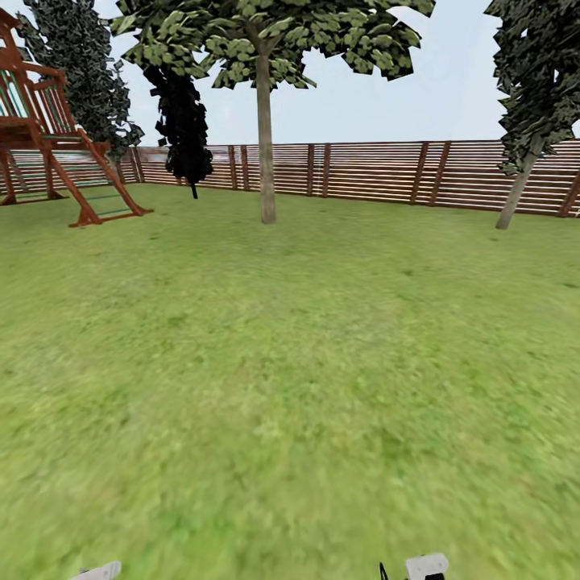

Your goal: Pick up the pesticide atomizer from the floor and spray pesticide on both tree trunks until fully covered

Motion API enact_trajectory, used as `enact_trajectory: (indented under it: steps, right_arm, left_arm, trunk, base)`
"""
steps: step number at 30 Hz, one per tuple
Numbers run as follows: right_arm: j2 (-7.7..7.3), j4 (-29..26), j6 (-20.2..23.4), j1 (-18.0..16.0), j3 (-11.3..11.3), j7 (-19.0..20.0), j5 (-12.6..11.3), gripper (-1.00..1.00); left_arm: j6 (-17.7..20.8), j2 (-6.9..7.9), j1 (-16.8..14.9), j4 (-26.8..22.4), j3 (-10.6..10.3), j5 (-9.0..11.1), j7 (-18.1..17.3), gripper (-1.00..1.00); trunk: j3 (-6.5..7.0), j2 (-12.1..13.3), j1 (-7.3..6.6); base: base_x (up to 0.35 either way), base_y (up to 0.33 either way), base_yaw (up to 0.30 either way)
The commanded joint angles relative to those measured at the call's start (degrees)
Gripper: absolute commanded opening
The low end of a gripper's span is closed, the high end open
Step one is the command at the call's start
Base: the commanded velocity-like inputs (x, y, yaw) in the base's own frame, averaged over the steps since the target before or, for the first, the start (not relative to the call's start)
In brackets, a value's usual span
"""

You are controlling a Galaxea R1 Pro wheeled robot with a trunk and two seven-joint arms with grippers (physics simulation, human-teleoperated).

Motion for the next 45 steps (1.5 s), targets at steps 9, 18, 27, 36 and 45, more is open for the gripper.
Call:
enact_trajectory:
  steps: [9,18,27,36,45]
  right_arm:
    - [0.00,0.04,-0.02,-0.03,0.32,-0.58,0.52,1.00]
    - [0.00,0.04,-0.02,-0.03,0.32,-0.59,0.52,1.00]
    - [0.00,0.04,-0.02,-0.03,0.32,-0.59,0.52,1.00]
    - [0.00,0.04,-0.02,-0.03,0.32,-0.61,0.52,1.00]
    - [0.00,0.04,-0.02,-0.03,0.32,-0.60,0.52,1.00]
  left_arm:
    - [-0.17,0.01,-0.03,0.03,-0.29,0.31,0.02,-1.00]
    - [-0.17,0.01,-0.03,0.03,-0.29,0.31,0.01,-1.00]
    - [-0.17,0.01,-0.03,0.03,-0.29,0.31,-0.02,-1.00]
    - [-0.12,0.01,-0.03,0.03,-0.29,0.33,0.00,-1.00]
    - [-0.08,-0.06,-0.03,0.03,-0.29,0.32,-0.03,-1.00]
  trunk:
    - [-0.05,-0.02,0.03]
    - [-0.05,-0.02,0.03]
    - [-0.05,-0.02,0.03]
    - [-0.05,-0.02,0.03]
    - [-0.05,-0.02,0.03]
  base:
    - [0.339,0.000,0.000]
    - [0.339,0.000,0.000]
    - [0.339,0.000,0.000]
    - [0.339,0.000,0.000]
    - [0.339,0.000,0.000]
